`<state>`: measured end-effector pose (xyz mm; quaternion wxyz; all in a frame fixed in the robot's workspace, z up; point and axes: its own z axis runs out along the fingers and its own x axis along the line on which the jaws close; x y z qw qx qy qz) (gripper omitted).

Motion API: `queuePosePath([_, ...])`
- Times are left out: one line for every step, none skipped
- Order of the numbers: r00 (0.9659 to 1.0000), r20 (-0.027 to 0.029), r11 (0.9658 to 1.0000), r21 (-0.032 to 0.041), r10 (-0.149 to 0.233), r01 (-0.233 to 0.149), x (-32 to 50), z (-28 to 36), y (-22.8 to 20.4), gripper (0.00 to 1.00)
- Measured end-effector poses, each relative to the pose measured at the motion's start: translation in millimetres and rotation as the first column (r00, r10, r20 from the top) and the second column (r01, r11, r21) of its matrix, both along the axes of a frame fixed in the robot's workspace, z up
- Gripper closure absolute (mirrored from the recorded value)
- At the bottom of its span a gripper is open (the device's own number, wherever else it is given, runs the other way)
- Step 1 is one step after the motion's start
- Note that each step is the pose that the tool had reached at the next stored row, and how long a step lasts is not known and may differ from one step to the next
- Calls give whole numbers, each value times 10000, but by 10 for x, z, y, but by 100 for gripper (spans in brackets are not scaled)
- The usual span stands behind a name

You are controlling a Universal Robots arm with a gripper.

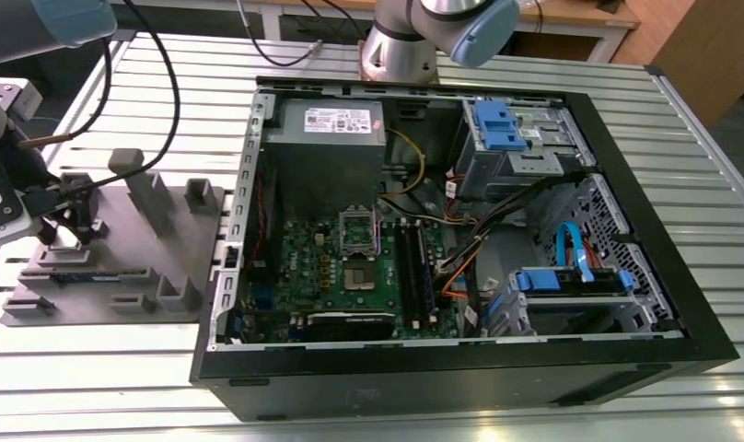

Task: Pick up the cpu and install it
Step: 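Pick up the cpu and move it towards the insertion slot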

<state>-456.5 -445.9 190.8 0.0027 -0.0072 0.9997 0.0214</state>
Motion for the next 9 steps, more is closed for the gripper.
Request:
queuePosePath([10000, 0, 10000, 0, 0, 0, 0, 0, 0, 52])
queuePosePath([10000, -2, 10000, -1, 0, 0, 0, 3, 0, 52])
queuePosePath([10000, -2, 10000, -1, 0, 0, 0, 4, 0, 52])
queuePosePath([10000, -2, 10000, -1, 0, 0, 0, 5, 0, 52])
queuePosePath([10000, -2, 10000, -1, 0, 0, 0, 5, 0, 52])
queuePosePath([10000, -2, 10000, -1, 0, 0, 0, 6, 0, 52])
queuePosePath([10000, -2, 10000, -1, 0, 0, 0, 6, 0, 52])
queuePosePath([10000, -2, 10000, -1, 0, 0, 0, 7, 0, 52])
queuePosePath([10000, -1, 10000, -1, 0, 0, 0, 7, 0, 52])
